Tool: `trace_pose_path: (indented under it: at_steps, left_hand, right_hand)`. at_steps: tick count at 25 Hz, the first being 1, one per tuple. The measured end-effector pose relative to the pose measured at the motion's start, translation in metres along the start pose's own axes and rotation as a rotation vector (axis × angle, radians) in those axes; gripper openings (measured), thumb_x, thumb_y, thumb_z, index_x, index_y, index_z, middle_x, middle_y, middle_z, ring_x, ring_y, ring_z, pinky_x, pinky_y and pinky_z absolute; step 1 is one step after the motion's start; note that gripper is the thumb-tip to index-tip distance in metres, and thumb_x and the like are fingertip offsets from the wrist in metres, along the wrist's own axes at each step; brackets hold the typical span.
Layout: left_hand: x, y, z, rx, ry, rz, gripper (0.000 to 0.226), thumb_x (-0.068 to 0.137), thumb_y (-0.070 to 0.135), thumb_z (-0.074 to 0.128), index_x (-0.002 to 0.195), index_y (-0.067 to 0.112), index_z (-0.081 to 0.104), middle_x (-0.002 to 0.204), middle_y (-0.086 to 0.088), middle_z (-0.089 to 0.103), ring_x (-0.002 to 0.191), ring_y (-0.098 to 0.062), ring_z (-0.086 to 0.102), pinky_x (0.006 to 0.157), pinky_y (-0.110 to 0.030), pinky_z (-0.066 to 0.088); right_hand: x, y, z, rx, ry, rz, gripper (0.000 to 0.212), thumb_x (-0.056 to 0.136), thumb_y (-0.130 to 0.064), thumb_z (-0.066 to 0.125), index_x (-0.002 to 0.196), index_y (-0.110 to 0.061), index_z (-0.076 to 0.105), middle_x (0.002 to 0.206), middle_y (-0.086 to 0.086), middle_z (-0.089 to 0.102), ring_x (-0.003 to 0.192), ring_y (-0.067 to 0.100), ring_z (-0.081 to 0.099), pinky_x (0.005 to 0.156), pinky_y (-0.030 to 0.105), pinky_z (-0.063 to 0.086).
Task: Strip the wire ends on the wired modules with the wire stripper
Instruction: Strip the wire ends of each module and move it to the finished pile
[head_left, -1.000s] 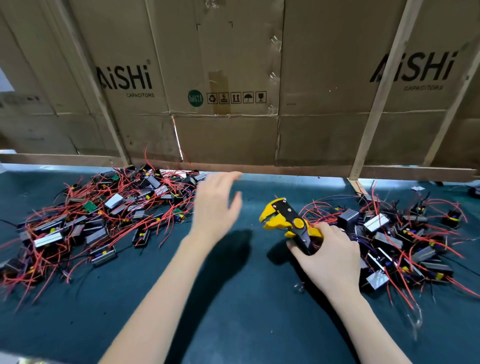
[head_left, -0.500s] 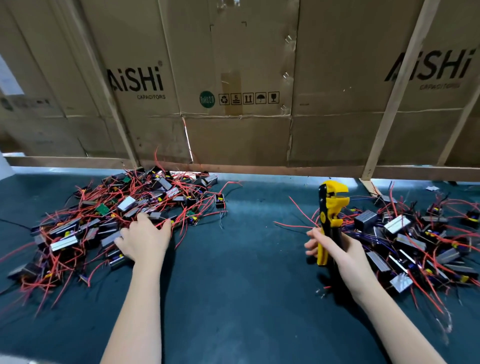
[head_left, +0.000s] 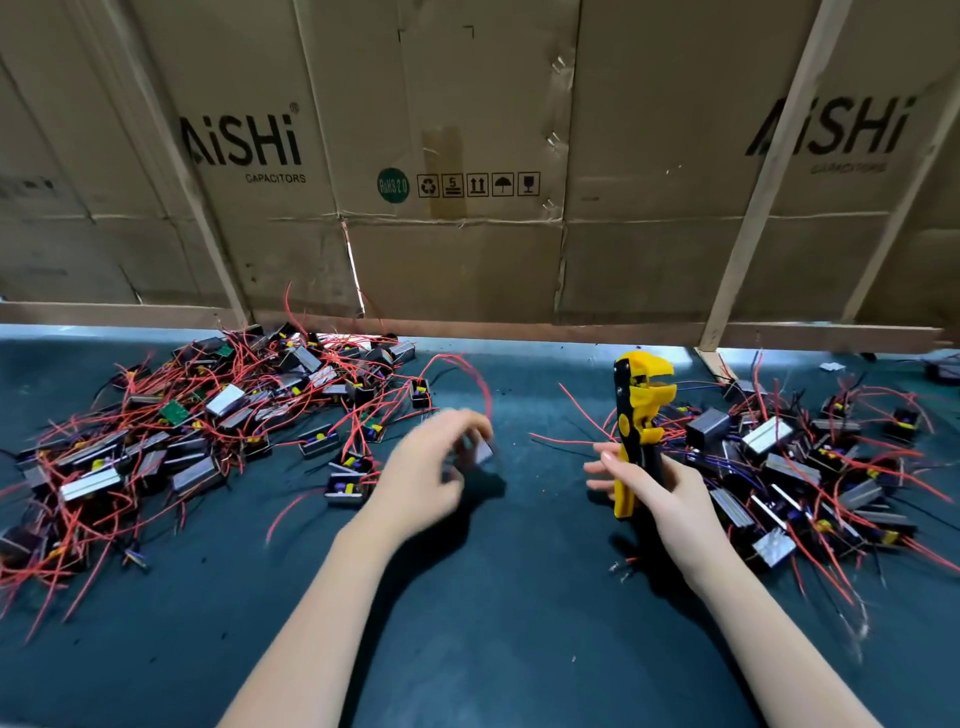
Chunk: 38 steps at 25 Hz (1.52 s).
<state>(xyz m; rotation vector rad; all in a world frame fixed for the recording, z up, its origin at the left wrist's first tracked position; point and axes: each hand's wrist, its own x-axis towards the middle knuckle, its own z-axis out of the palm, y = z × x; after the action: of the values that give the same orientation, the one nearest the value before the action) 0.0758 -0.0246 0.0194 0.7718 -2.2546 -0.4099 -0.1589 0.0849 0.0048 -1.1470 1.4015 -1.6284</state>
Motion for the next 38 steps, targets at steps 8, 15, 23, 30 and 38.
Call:
trace_pose_path:
  at_steps: [8,15,23,30,38]
  left_hand:
    - [-0.002,-0.003,0.019,0.168,-0.133,0.023,0.019,0.087,0.031,0.067,0.103,0.022,0.069,0.095,0.009,0.067,0.09,-0.016,0.056,0.085,-0.037,0.045]
    - [-0.003,0.003,0.026,-0.01,-0.094,0.074,0.011,0.079,0.017,0.075,0.088,0.021,0.073,0.096,0.014,0.062,0.095,-0.009,0.056,0.086,-0.031,0.046]
    - [0.002,0.007,0.025,0.027,0.361,-0.121,0.017,0.08,0.028,0.07,0.093,0.018,0.064,0.091,0.007,0.061,0.084,-0.013,0.056,0.08,-0.028,0.044]
    - [0.004,0.014,0.045,0.032,0.139,-0.367,0.017,0.076,0.038,0.08,0.075,0.024,0.072,0.07,0.013,0.07,0.064,-0.002,0.06,0.068,-0.02,0.047]
    - [0.006,0.014,0.044,-0.328,0.104,-0.344,0.015,0.073,0.002,0.081,0.077,0.014,0.073,0.074,0.004,0.074,0.071,-0.003,0.07,0.074,-0.015,0.052]
  right_hand:
    - [0.002,0.001,0.002,-0.002,-0.027,0.043,0.049,0.068,-0.047,0.069,0.097,-0.007,0.071,0.087,0.011,0.075,0.088,0.029,0.071,0.091,0.046,0.05]
    - [0.004,0.003,0.003,-0.042,0.163,0.045,0.048,0.069,-0.06,0.076,0.071,-0.016,0.059,0.062,-0.003,0.062,0.063,0.014,0.058,0.074,0.037,0.047]
    - [0.011,-0.002,-0.015,0.241,0.532,-0.092,0.042,0.077,-0.055,0.067,0.058,-0.018,0.059,0.059,0.001,0.058,0.067,0.026,0.054,0.075,0.042,0.045]
    - [0.0,-0.007,-0.006,-0.417,0.441,-0.524,0.026,0.075,-0.037,0.075,0.079,-0.021,0.055,0.069,-0.008,0.057,0.065,0.008,0.052,0.065,0.021,0.041]
    - [0.004,0.01,-0.012,-1.273,0.532,-0.471,0.054,0.046,-0.035,0.089,0.089,-0.012,0.066,0.079,0.004,0.059,0.076,0.032,0.057,0.071,0.04,0.039]
